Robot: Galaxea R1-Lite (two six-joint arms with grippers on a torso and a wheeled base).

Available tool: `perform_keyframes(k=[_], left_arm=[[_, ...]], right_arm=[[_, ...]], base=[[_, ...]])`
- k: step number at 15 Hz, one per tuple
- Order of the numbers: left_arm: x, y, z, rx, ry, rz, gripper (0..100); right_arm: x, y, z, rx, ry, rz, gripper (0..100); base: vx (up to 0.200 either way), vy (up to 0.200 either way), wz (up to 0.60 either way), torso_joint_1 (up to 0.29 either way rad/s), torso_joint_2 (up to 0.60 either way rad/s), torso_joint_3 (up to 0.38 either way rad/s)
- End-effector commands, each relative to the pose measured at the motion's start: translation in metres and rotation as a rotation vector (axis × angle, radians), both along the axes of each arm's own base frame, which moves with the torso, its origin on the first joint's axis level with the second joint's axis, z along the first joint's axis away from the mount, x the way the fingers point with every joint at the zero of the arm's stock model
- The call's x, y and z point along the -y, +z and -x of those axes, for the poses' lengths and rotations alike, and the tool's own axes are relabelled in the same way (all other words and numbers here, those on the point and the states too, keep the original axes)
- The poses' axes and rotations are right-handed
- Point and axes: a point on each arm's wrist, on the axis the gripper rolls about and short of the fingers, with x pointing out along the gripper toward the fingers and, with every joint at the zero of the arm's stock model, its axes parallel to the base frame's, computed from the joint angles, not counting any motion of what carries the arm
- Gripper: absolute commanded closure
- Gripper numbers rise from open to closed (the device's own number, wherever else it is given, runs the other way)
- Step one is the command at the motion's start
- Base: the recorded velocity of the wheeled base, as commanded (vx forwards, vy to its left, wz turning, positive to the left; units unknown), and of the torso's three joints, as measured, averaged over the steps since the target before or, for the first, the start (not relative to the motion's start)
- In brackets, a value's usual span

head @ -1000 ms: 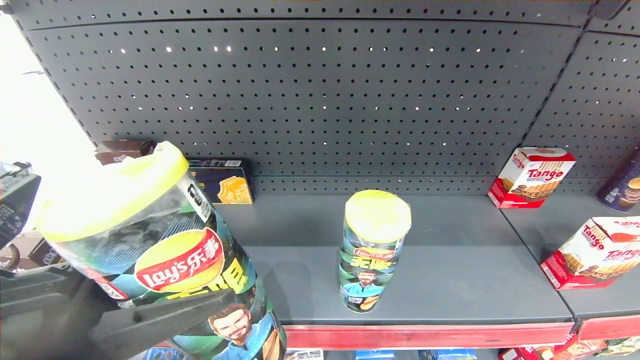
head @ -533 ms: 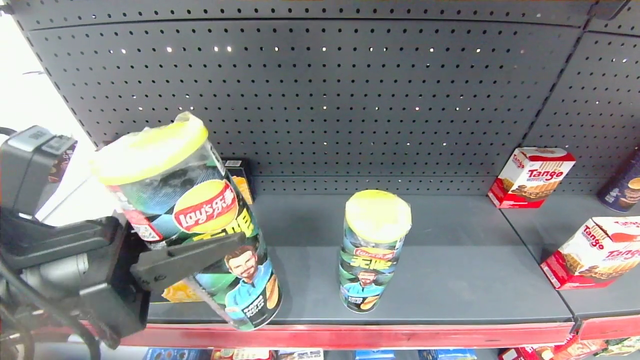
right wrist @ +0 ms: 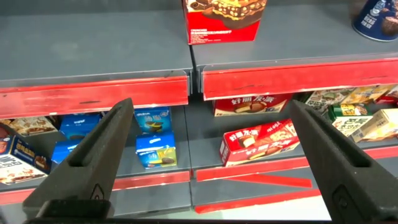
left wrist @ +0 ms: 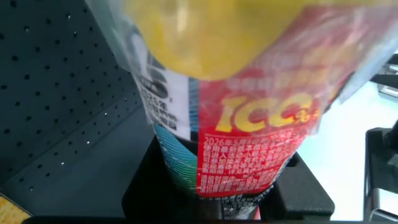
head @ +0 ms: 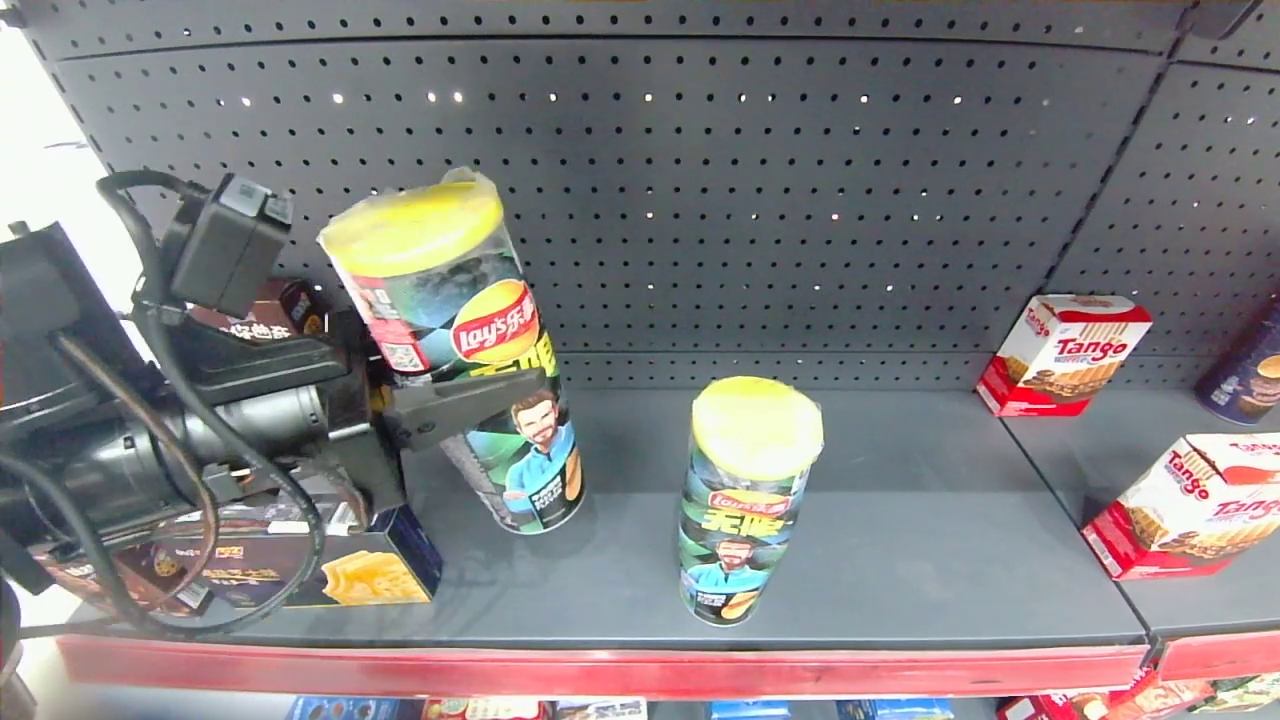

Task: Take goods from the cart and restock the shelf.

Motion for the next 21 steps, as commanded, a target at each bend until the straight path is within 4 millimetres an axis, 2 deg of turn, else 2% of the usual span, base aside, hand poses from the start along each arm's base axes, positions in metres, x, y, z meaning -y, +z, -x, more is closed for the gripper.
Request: perform_keyframes(k=[1, 4, 10, 16, 21], left_arm=[[0.011, -0.003, -0.019, -0.029, -0.016, -0.008, 100], [0.021, 0.008, -0.033, -0.083, -0.036, -0.029, 100], [0.049, -0.002, -0.081, -0.106, -0.094, -0.041, 100], [0.069, -0.004, -0.124, -0.020, -0.171, -0.051, 100], [0.081, -0.010, -0.149, -0.026, -0.180, -0.136, 100]], right_arm=[[0.000, 0.000, 0.000, -0.002, 0.000, 0.000, 0], [0.000, 0.000, 0.000, -0.004, 0.000, 0.000, 0], [0.000, 0.000, 0.000, -0.004, 0.000, 0.000, 0], [0.000, 0.000, 0.000, -0.004, 0.000, 0.000, 0], [0.000, 0.000, 0.000, -0.002, 0.000, 0.000, 0]], base=[[0.000, 0.000, 0.00, 0.000, 0.00, 0.000], [0.000, 0.000, 0.00, 0.000, 0.00, 0.000], [0.000, 0.000, 0.00, 0.000, 0.00, 0.000], [0.000, 0.000, 0.00, 0.000, 0.00, 0.000], [0.000, 0.000, 0.00, 0.000, 0.00, 0.000]])
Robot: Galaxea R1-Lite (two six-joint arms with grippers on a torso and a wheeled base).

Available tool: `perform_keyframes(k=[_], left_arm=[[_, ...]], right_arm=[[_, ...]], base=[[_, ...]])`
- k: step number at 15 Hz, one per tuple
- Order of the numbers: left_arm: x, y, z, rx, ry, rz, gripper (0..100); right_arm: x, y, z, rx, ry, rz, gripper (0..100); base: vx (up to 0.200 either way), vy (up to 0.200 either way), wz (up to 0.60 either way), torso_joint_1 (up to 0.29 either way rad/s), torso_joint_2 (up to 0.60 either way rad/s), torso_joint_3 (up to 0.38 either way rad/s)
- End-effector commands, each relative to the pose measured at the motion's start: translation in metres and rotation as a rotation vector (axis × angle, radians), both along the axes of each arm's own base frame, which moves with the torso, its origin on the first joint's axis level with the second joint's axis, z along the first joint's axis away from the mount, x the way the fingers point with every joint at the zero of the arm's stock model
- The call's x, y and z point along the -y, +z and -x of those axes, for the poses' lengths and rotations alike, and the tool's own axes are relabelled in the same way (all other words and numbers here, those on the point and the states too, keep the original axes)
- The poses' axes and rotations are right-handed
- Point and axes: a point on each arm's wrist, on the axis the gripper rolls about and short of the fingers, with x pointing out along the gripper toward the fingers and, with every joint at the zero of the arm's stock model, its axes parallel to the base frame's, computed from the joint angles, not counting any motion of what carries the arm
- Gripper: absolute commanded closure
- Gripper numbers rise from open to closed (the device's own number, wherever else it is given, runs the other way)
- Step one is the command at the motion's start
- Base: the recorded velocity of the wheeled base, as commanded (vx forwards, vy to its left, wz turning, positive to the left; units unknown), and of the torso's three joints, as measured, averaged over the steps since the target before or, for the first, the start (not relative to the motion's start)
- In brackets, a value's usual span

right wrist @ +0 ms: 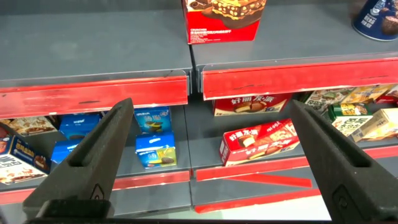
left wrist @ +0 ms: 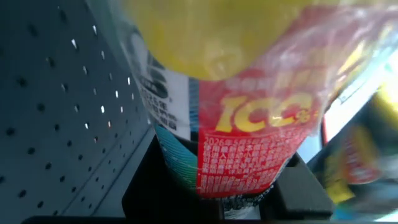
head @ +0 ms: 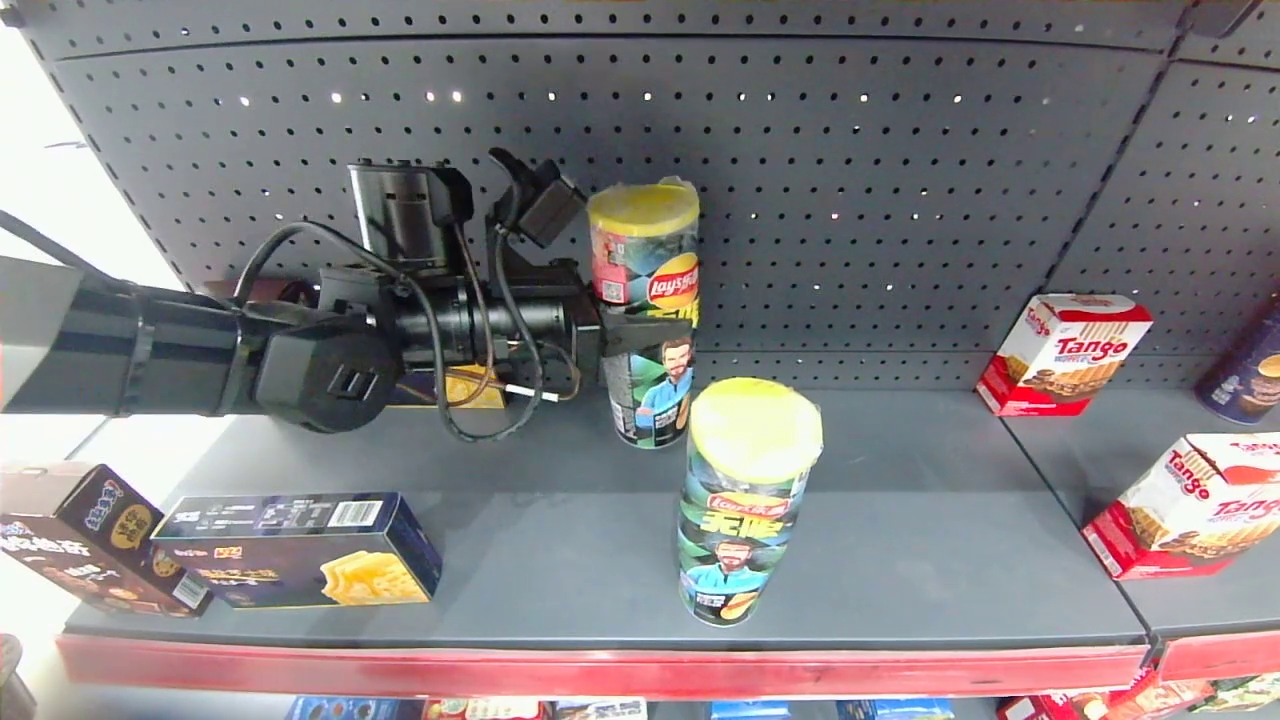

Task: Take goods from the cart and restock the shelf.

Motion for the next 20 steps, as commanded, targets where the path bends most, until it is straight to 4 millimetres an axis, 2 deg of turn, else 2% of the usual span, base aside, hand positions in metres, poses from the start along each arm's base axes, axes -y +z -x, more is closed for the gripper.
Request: perform_keyframes(k=[1, 13, 20], left_arm=[[0.006, -0.007, -0.014, -0.001, -0.006, -0.026, 100], [0.027, -0.039, -0.051, -0.011, -0.055, -0.035, 100], [0.032, -0.052, -0.063, -0.010, -0.055, -0.035, 100]], right_arm=[[0.000, 0.000, 0.000, -0.001, 0.000, 0.000, 0], [0.000, 0.000, 0.000, -0.002, -0.001, 0.000, 0], [0.000, 0.000, 0.000, -0.001, 0.000, 0.000, 0]], base=[[0.000, 0.000, 0.00, 0.000, 0.00, 0.000], [0.000, 0.000, 0.00, 0.000, 0.00, 0.000], [0.000, 0.000, 0.00, 0.000, 0.00, 0.000]])
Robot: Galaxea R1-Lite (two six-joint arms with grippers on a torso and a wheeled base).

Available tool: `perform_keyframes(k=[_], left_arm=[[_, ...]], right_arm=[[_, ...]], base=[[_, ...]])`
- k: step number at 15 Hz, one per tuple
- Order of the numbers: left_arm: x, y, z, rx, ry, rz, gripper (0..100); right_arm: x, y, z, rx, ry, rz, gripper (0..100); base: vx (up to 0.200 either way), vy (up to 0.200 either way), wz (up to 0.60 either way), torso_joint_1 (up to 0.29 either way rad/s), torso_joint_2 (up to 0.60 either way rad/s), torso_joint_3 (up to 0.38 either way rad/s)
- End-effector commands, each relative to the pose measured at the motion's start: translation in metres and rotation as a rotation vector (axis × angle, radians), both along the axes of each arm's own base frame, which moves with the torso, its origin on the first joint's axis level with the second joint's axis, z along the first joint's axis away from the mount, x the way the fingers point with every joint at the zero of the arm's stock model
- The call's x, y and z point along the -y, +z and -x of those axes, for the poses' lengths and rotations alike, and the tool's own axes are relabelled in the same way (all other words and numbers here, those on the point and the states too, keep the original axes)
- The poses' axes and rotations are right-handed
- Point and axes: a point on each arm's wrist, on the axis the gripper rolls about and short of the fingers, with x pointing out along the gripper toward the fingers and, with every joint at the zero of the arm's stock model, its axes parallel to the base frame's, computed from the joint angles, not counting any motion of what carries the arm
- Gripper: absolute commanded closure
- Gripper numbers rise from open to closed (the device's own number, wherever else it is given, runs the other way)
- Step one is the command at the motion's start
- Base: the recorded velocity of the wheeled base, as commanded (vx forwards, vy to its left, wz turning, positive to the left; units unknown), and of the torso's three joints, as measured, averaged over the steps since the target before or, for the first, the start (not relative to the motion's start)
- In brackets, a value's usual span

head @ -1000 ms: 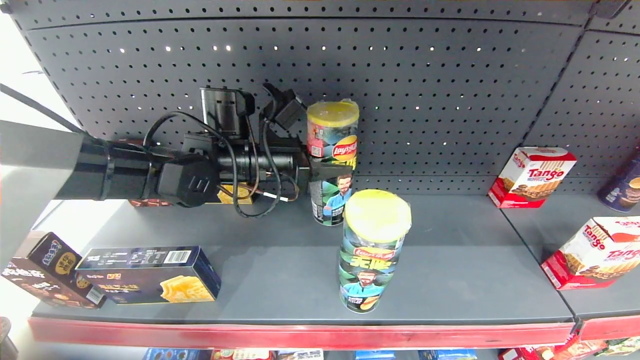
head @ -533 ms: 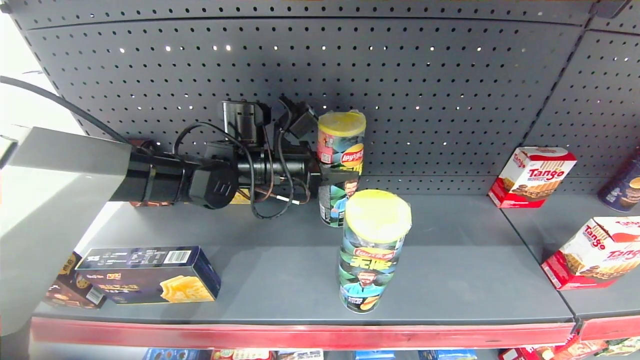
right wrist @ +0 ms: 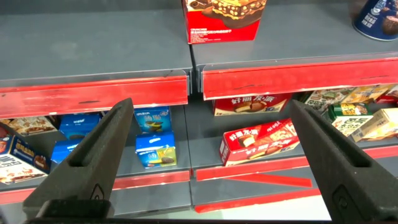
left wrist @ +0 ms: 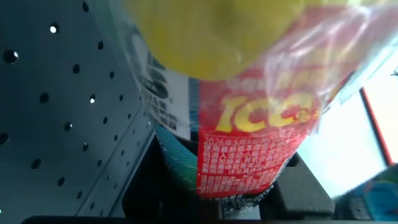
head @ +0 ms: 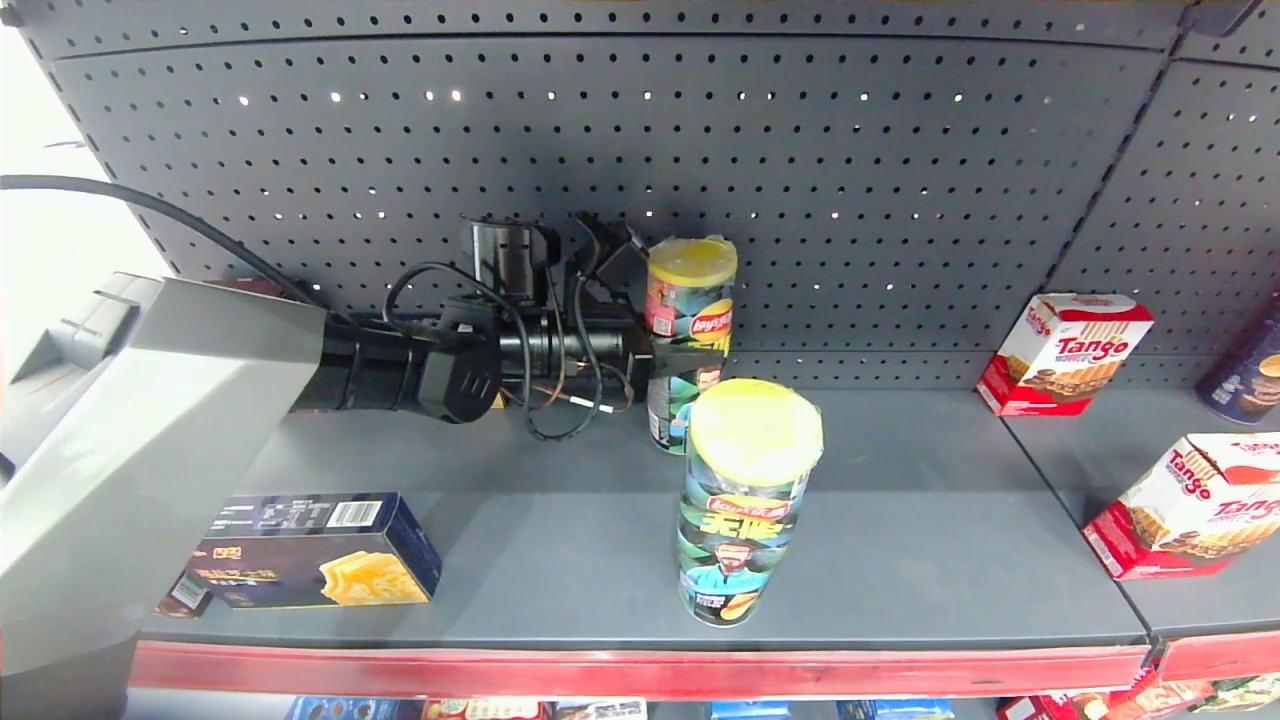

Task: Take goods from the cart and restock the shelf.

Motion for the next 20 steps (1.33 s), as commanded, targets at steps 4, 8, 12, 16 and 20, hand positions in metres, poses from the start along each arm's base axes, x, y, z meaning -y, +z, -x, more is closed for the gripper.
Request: perform_keyframes(k=[4, 8, 12, 16, 20], left_arm=[[0.002, -0.011, -0.005, -0.007, 0.000, -0.004, 0], [0.001, -0.013, -0.005, 0.003, 0.006, 0.000, 0], [-0.014, 0.002, 0.014, 0.009, 0.024, 0.002, 0], [-0.025, 0.016, 0.026, 0.009, 0.079, -0.006, 0], [-0.036, 0.022, 0.042, -0.025, 0.200, -0.110, 0]], right_arm=[[0.000, 0.000, 0.000, -0.001, 0.000, 0.000, 0], [0.000, 0.000, 0.000, -0.002, 0.000, 0.000, 0], [0.000, 0.000, 0.000, -0.001, 0.000, 0.000, 0], [0.000, 0.000, 0.000, -0.002, 0.000, 0.000, 0], [0.000, 0.000, 0.000, -0.002, 0.000, 0.000, 0]], base=[[0.000, 0.000, 0.00, 0.000, 0.00, 0.000], [0.000, 0.000, 0.00, 0.000, 0.00, 0.000], [0.000, 0.000, 0.00, 0.000, 0.00, 0.000], [0.000, 0.000, 0.00, 0.000, 0.00, 0.000], [0.000, 0.000, 0.00, 0.000, 0.00, 0.000]])
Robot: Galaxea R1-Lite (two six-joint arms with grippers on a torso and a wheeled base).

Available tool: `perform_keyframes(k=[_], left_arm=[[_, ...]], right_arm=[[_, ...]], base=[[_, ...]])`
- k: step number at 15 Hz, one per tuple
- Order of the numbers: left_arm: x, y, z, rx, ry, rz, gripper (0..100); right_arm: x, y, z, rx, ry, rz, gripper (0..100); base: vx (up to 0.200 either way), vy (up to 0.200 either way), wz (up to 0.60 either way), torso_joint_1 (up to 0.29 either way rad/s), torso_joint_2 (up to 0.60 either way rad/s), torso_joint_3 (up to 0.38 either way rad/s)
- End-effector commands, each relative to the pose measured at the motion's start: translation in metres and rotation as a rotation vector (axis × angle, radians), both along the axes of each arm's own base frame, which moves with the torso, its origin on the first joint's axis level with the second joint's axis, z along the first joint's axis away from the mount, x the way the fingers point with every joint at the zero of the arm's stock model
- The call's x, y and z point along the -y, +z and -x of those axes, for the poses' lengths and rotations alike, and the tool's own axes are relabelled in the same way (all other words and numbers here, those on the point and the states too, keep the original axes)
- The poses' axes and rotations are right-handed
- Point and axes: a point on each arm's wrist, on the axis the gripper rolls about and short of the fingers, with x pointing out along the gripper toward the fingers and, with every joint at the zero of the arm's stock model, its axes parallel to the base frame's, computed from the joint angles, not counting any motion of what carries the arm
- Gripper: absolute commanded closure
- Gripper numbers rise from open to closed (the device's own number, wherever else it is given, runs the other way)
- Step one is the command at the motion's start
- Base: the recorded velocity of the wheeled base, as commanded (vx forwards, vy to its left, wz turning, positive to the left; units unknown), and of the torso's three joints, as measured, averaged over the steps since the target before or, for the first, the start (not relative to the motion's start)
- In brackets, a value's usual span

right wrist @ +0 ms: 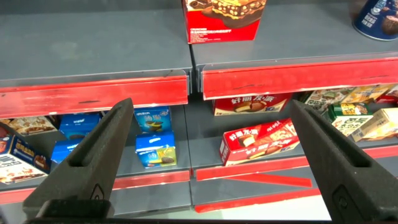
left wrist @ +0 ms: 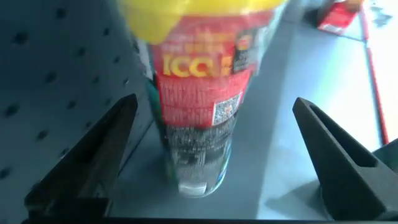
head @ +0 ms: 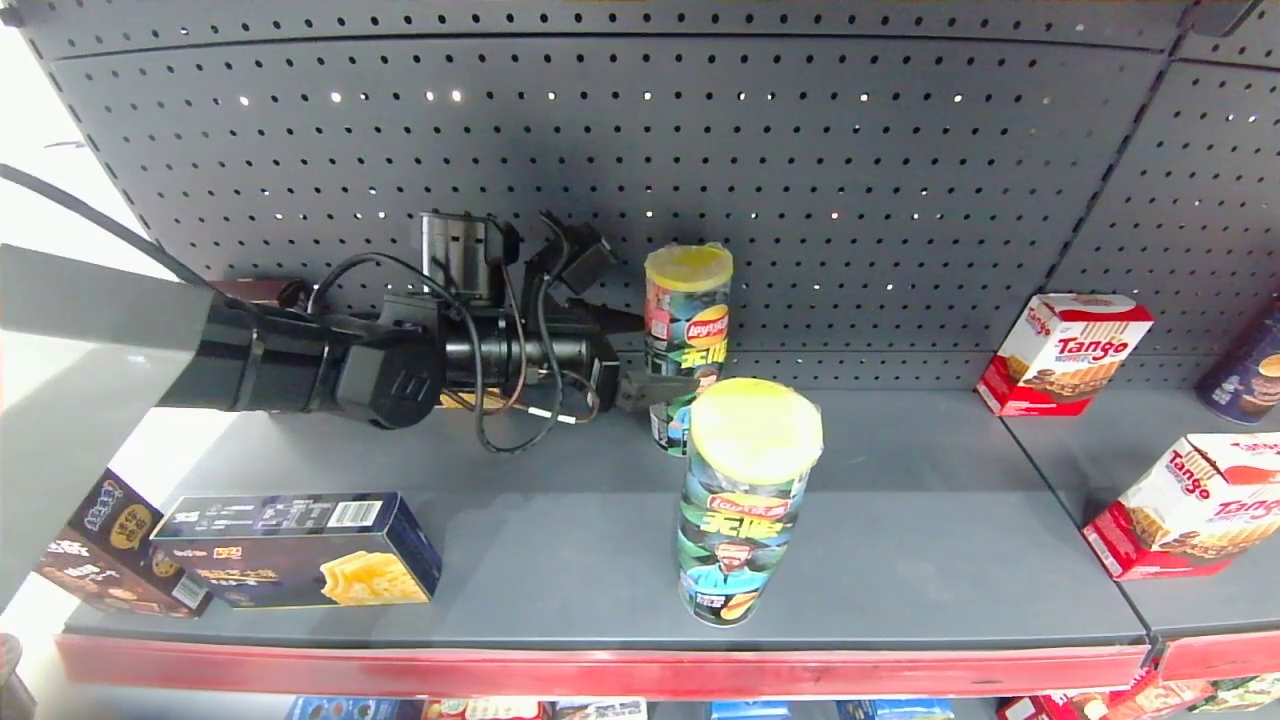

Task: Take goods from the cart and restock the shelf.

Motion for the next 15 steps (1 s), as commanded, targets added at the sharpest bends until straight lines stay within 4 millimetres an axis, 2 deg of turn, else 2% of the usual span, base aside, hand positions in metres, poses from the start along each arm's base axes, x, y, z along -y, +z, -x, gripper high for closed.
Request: perform_keyframes(k=[1, 2, 4, 10, 15], left_arm=[[-0.008, 0.013, 0.011, 0.026, 0.036, -0.027, 0], [-0.011, 0.010, 0.016, 0.039, 0.120, -0.087, 0], [-0.013, 0.013, 0.020, 0.044, 0.141, -0.095, 0], [-0.011, 0.018, 0.018, 0.112, 0.273, -0.114, 0], [-0.002, 0.020, 0.020, 0.132, 0.258, -0.100, 0]], right_arm=[[0.000, 0.000, 0.000, -0.001, 0.000, 0.000, 0], [0.000, 0.000, 0.000, -0.001, 0.000, 0.000, 0], [0.000, 0.000, 0.000, -0.001, 0.000, 0.000, 0], [0.000, 0.000, 0.000, 0.000, 0.000, 0.000, 0], [0.000, 0.000, 0.000, 0.000, 0.000, 0.000, 0]], base=[[0.000, 0.000, 0.00, 0.000, 0.00, 0.000], [0.000, 0.000, 0.00, 0.000, 0.00, 0.000], [0.000, 0.000, 0.00, 0.000, 0.00, 0.000], [0.000, 0.000, 0.00, 0.000, 0.00, 0.000], [0.000, 0.000, 0.00, 0.000, 0.00, 0.000]])
